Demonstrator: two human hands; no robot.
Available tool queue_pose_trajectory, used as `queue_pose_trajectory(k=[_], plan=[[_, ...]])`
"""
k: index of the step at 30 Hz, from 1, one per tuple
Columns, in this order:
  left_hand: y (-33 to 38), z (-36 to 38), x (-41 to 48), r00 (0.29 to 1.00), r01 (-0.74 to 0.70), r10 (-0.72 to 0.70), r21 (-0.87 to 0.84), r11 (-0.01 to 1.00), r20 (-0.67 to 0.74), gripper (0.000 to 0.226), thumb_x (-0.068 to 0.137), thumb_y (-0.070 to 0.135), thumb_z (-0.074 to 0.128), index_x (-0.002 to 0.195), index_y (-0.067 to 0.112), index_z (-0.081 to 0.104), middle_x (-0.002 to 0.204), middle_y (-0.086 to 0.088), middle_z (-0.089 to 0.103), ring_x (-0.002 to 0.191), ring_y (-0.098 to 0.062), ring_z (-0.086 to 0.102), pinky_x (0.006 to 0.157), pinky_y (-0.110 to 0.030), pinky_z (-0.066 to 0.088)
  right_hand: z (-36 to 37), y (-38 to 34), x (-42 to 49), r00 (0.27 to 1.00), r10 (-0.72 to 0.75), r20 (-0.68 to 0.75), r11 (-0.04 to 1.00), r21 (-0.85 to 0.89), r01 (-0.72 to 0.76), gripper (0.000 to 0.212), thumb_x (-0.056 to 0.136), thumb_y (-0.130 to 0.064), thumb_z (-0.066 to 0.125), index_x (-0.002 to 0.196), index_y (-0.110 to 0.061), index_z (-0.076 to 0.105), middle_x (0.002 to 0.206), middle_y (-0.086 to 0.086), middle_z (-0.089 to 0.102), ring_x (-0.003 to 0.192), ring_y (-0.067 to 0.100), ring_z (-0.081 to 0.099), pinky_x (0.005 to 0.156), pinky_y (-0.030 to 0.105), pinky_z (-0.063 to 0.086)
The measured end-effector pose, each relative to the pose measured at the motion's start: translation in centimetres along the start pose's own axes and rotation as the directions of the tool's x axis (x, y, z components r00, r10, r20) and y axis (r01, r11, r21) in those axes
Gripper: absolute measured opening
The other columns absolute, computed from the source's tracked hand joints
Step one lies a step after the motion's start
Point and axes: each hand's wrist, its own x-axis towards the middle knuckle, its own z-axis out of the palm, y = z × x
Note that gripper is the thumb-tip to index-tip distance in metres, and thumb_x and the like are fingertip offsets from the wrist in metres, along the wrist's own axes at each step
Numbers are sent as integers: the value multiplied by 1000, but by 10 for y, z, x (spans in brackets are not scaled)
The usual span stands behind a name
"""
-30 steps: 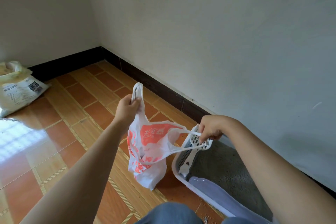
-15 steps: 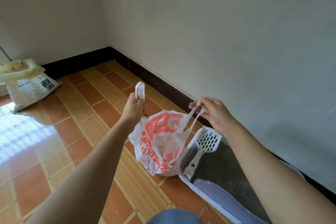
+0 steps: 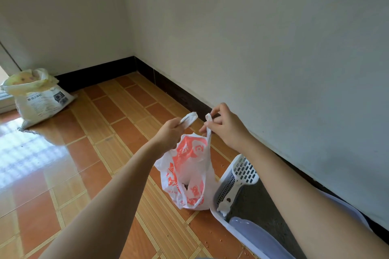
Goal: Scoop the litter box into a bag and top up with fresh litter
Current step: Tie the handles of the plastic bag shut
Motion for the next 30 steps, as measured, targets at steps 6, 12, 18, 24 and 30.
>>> queue_pose_trajectory(k=[6,12,18,24,30], plan=[[5,-4,1,948,11,-14,10,1000,319,17,94,9,42,105,20,48,67,0,40,52,-6,31,49,-16,31,3,-14,10,992,-128,-8,989,-76,127,13,88,-23,63,91,-11,64,84,-4,62,73,1,55,62,10,39],[9,-1,1,935,-82,56,58,995,349,19,92,31,55,96,13,63,63,-1,42,48,-7,32,45,-16,30,7,-24,19,990,-138,12,988,-74,138,16,86,-24,66,93,-10,65,78,-7,58,73,3,55,64,14,45],[3,-7,1,954,-57,53,3,998,296,48,89,44,48,99,3,70,58,-2,38,48,-9,32,49,-20,31,1,-9,14,998,-61,-13,998,-16,61,19,89,-26,60,100,-12,64,79,-10,55,74,2,51,62,11,38],[-1,-12,1,963,33,-11,-75,997,271,50,95,44,40,101,2,65,76,-7,60,58,-11,55,57,-18,47,1,2,10,999,-48,-18,999,-24,47,14,88,-23,63,93,-11,67,77,-11,58,75,3,54,61,9,39],[-9,-21,0,982,44,-21,-118,992,187,40,94,41,47,91,8,69,84,-12,68,68,-19,61,66,-25,52,9,5,0,996,-39,82,996,89,31,15,81,-27,70,90,-14,69,84,-3,66,83,8,61,72,16,51]])
